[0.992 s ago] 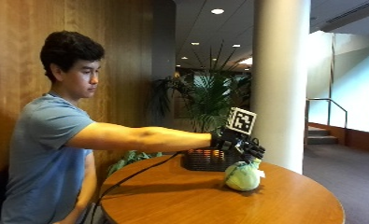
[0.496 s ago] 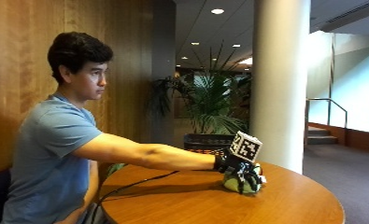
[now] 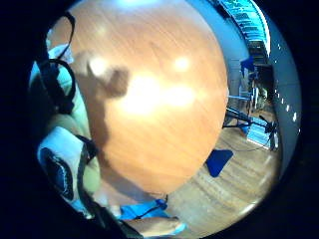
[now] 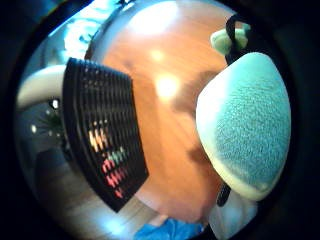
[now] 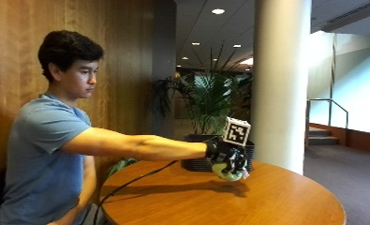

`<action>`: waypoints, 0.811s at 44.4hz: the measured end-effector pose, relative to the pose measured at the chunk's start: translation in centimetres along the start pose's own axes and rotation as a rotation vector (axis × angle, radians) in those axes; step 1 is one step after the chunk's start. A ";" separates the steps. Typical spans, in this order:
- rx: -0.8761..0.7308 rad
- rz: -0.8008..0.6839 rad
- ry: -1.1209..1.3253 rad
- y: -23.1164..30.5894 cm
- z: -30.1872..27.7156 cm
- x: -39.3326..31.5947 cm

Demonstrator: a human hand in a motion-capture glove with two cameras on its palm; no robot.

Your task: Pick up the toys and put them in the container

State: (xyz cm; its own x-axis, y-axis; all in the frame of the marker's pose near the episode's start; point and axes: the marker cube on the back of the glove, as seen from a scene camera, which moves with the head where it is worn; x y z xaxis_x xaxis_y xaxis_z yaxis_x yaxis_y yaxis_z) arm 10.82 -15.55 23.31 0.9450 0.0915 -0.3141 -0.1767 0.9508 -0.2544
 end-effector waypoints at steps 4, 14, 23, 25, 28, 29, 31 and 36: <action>0.018 -0.084 -0.062 1.7 -2.5 -0.7; 0.109 -0.116 -0.092 6.1 -9.7 0.4; 0.197 -0.104 -0.089 9.9 -15.4 -2.0; 0.207 -0.096 -0.118 10.7 -16.7 -3.4; 0.236 -0.167 -0.137 12.0 -18.3 -5.5; 0.253 -0.197 -0.140 12.5 -18.9 -6.4; 0.289 -0.240 -0.150 13.4 -20.1 -8.7; 0.346 -0.276 -0.159 14.7 -21.5 -13.2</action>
State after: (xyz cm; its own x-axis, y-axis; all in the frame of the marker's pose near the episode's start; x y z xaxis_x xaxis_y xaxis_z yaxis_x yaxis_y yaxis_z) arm -10.15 -9.18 4.05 0.9790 -0.1603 -0.1261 0.1640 0.9863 0.0193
